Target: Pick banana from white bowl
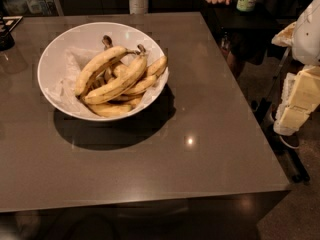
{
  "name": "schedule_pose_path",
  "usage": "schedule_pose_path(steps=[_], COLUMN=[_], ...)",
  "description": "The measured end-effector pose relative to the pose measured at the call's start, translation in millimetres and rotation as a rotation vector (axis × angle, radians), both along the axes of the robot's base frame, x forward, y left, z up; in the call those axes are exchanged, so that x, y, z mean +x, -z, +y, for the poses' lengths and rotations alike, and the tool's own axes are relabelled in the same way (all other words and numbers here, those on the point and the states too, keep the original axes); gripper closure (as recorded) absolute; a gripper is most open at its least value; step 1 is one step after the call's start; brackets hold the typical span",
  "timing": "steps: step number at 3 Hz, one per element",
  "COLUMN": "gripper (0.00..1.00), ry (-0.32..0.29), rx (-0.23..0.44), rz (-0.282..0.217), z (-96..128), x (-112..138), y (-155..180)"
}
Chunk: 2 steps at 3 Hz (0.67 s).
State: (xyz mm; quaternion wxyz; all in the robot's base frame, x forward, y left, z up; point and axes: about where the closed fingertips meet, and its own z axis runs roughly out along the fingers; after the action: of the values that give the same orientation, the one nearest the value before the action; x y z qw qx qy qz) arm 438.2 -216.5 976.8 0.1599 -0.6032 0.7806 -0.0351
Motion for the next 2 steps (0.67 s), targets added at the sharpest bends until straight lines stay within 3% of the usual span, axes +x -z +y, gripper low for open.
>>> schedule_pose_path(steps=[2], gripper=[0.00], ry=[-0.009], rx=[-0.003], rz=[-0.005], z=[2.8], x=[0.4], y=[-2.4])
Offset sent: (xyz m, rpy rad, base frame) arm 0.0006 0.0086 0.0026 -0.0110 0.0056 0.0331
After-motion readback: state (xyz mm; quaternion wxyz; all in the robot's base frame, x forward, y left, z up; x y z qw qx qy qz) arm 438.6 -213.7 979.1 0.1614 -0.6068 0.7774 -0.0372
